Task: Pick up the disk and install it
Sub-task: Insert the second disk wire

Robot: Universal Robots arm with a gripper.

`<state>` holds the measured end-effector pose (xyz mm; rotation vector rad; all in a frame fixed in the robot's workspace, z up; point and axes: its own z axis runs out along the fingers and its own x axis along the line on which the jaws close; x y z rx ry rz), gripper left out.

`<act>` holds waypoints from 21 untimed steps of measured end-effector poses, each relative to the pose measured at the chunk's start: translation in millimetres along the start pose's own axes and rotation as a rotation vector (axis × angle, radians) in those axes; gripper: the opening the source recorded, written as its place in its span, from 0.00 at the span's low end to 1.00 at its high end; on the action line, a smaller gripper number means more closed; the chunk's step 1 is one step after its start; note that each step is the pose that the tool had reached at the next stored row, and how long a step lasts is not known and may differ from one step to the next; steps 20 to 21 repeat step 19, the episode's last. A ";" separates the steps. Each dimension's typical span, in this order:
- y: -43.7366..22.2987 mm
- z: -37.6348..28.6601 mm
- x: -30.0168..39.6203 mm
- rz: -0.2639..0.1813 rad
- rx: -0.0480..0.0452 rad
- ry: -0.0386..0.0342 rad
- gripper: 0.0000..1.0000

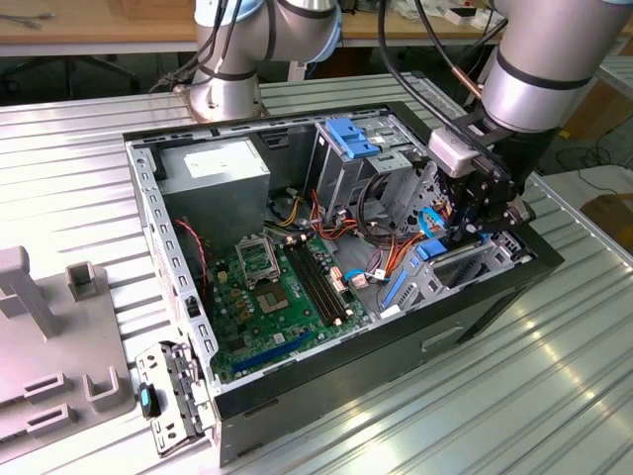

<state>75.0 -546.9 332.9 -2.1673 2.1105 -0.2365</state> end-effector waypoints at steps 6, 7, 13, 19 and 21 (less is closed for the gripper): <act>-4.3 -22.2 0.0 0.000 0.0001 0.0017 0.24; -4.9 -25.6 -0.1 0.000 0.0002 0.0016 0.24; -5.8 -30.6 0.1 0.000 0.0004 0.0019 0.11; -6.3 -33.2 0.1 0.000 0.0004 0.0020 0.11; -6.3 -33.2 0.1 0.000 0.0004 0.0020 0.11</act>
